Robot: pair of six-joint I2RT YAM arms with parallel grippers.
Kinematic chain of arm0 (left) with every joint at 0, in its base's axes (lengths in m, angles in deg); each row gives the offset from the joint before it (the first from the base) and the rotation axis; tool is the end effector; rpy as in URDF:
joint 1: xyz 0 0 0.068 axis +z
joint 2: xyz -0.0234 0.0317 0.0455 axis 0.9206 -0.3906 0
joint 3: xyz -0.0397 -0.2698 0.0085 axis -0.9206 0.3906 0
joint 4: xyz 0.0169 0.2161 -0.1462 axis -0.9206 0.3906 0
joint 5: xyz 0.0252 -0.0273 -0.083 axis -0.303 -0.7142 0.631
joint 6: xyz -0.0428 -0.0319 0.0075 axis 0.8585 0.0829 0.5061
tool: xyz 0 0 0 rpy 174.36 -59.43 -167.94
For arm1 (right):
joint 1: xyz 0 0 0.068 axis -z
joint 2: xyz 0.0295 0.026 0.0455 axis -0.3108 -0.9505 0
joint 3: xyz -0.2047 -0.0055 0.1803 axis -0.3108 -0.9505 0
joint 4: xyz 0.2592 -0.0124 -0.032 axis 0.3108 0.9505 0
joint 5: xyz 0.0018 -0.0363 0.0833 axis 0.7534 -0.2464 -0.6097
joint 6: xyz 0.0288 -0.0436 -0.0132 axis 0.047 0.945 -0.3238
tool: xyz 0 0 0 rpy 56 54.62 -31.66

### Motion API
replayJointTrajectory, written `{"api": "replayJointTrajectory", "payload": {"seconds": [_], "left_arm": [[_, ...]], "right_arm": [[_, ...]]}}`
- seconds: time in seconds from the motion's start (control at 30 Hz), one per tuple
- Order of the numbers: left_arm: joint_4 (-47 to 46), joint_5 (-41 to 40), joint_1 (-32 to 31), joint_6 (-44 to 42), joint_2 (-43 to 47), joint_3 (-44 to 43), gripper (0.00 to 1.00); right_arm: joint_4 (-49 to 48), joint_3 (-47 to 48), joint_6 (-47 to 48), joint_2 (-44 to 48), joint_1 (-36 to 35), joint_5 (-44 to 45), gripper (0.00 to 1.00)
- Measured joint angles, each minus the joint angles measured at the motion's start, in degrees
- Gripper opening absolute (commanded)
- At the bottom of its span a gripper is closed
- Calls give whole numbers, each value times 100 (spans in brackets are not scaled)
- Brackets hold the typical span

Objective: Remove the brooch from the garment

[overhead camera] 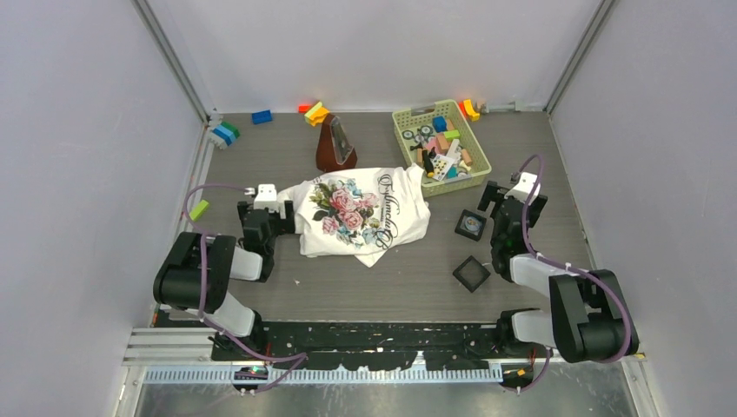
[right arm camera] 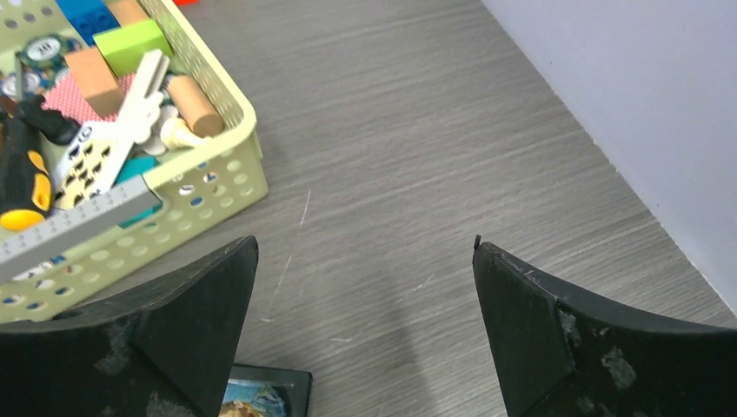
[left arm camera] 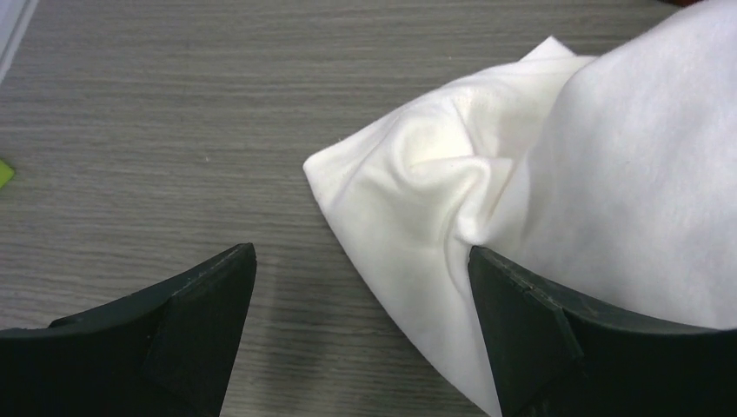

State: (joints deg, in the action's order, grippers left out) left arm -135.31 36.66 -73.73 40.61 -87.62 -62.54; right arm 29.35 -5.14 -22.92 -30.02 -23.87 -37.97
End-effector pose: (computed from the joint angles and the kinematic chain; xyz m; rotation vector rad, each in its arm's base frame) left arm 0.2439 -0.0209 0.1228 -0.0540 1.8932 0.1180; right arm 0.2329 0.0066 0.1738 0.3145 1.7392 -0.3160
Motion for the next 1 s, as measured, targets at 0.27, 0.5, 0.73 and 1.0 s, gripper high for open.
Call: {"api": "replayJointTrajectory", "payload": {"seconds": [0.27, 0.5, 0.73, 1.0], "left_arm": [[52, 190, 0, -160, 15, -278, 99], [85, 219, 0, -173, 15, -280, 100], [109, 219, 0, -170, 13, -295, 100], [122, 216, 0, -170, 13, -302, 100]], "right_arm": [[101, 57, 48, 160, 0, 24, 100], [-260, -162, 9, -61, 0, -57, 97], [-1060, -264, -105, -1690, 35, -286, 99], [-999, 44, -188, -1694, 177, -315, 100]]}}
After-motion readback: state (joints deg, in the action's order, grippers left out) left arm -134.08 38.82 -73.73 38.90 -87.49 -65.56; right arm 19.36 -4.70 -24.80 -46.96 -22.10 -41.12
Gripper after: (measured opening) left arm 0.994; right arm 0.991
